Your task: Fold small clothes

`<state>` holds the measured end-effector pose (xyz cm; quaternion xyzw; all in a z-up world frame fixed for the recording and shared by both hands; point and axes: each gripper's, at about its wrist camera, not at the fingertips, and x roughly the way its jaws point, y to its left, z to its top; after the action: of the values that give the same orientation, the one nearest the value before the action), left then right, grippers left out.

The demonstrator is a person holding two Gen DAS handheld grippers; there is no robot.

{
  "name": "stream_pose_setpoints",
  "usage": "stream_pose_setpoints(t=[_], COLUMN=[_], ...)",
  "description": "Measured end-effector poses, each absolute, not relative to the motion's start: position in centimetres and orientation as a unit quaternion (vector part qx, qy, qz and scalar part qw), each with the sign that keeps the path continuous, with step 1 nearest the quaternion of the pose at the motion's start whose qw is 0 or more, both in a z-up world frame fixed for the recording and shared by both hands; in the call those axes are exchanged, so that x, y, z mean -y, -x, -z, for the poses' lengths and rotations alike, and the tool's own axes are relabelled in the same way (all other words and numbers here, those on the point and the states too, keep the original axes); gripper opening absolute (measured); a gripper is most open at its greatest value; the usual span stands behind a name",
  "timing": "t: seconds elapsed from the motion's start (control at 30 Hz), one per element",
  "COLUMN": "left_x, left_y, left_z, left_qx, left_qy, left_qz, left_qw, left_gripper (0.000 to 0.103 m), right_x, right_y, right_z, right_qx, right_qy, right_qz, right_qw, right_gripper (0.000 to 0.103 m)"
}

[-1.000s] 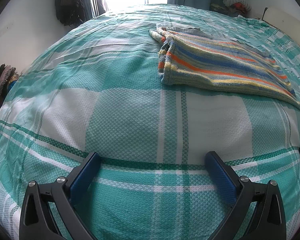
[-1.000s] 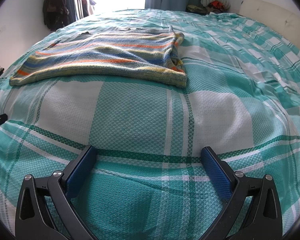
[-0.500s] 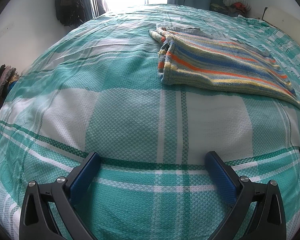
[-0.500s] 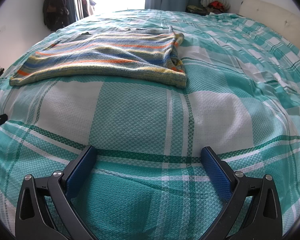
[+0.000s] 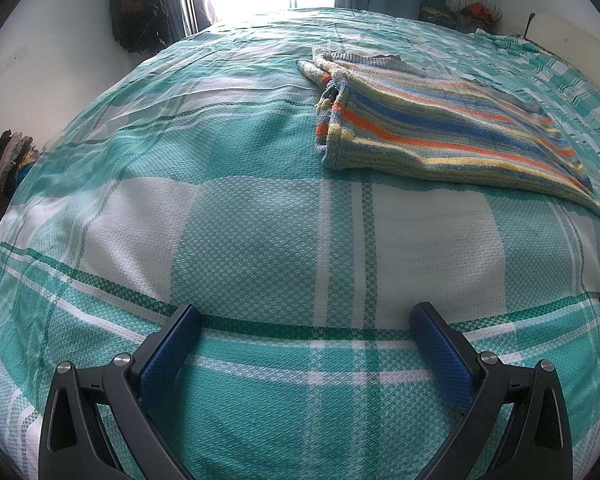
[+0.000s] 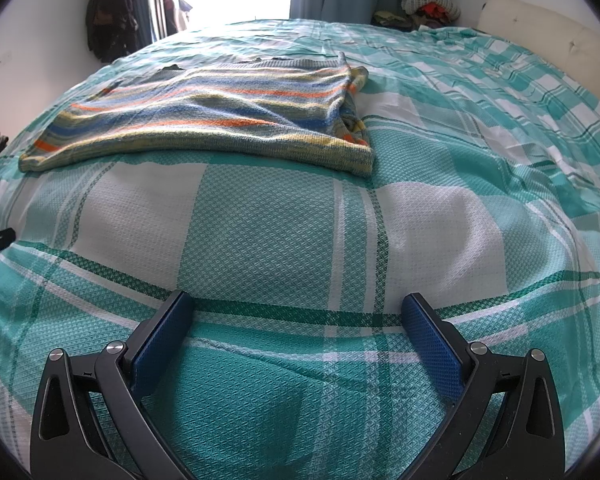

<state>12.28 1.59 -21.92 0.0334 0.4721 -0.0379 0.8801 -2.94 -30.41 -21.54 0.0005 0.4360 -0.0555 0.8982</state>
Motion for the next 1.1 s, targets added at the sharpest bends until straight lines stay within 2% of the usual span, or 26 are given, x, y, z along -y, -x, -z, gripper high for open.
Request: stream_pose_setpoints(t=[1.1], left_x=[-2.2], left_y=[-12.3], left_z=[20.7], left_qx=[-0.487], left_qy=[-0.031], left_qz=[0.048], left_qw=[0.871], left_gripper=[0.102], right_x=[30.8], right_y=[2.5], right_z=[21.4], right_qx=[-0.435], right_qy=[-0.008], right_qz=[0.052], right_qw=[0.899], right_gripper=[0.102])
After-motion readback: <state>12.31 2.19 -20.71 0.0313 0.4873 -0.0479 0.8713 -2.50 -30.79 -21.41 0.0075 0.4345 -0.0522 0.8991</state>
